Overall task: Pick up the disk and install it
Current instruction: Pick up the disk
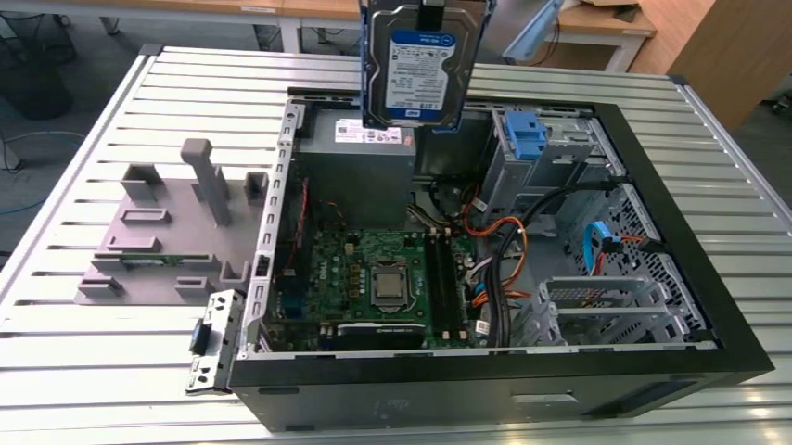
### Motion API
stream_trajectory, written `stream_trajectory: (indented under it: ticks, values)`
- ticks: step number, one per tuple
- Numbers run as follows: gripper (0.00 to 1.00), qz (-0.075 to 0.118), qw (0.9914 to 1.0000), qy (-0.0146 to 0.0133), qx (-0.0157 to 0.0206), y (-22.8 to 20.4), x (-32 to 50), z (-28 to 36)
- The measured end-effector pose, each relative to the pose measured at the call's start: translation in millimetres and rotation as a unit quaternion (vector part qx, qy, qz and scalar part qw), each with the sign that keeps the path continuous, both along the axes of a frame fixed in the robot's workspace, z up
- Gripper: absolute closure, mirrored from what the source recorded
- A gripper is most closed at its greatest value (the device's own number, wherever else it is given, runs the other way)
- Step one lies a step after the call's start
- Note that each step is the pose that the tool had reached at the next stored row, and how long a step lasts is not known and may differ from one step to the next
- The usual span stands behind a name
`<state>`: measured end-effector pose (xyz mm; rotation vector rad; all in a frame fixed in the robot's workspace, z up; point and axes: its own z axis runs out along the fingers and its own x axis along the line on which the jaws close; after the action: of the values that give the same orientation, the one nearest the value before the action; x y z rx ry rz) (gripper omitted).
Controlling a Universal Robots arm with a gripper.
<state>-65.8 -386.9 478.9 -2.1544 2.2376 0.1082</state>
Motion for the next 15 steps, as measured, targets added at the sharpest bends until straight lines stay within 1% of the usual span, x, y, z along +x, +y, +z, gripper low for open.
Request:
stream_trajectory:
  ticks: [3,11,15]
  values:
    - [0.65,0.0,1.0,0.0,0.0,-0.1,3.6,0.0]
    - [0.65,0.0,1.0,0.0,0.0,-0.1,17.8,0.0]
    - [0.65,0.0,1.0,0.0,0.0,0.0,19.9,0.0]
